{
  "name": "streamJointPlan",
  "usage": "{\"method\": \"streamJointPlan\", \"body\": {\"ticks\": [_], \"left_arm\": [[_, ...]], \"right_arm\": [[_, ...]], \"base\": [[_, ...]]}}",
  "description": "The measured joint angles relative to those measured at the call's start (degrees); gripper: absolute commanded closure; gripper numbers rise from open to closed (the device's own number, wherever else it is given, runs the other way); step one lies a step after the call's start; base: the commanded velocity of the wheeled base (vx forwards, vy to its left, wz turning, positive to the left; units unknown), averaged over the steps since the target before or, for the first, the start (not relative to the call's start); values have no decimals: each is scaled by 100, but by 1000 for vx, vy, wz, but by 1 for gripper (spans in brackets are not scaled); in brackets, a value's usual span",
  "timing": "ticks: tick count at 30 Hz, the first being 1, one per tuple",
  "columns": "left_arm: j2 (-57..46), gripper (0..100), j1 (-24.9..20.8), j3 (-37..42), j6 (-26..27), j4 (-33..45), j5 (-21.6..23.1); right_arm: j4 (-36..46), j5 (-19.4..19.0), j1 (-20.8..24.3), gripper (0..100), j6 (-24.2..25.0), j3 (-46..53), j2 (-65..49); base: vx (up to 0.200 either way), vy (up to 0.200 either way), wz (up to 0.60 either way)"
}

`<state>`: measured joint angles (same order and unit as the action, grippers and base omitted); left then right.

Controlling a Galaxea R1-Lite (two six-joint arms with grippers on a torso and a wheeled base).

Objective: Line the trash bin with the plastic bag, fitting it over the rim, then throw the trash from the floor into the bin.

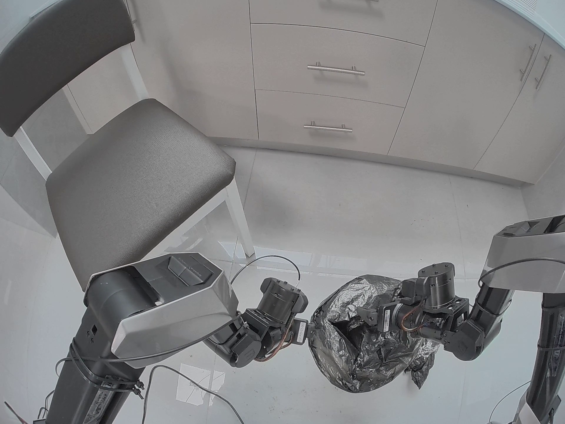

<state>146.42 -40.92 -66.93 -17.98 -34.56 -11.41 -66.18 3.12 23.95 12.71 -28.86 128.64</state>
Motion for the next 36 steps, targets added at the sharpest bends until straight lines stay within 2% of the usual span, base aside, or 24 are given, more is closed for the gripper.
{"method": "streamJointPlan", "body": {"ticks": [9, 25, 36], "left_arm": [[0, 0, -2, 4, -7, -28, -5], [0, 0, -4, 6, -11, -33, -9], [0, 0, -4, 4, -11, -30, -7]], "right_arm": [[-123, 388, -108, 0, -10, -557, 502], [-183, 434, -306, 0, -49, -1279, 1274], [496, 435, -279, 0, -45, -1897, 1510]], "base": [[0, 0, 0], [0, 0, 0], [0, 0, 0]]}}
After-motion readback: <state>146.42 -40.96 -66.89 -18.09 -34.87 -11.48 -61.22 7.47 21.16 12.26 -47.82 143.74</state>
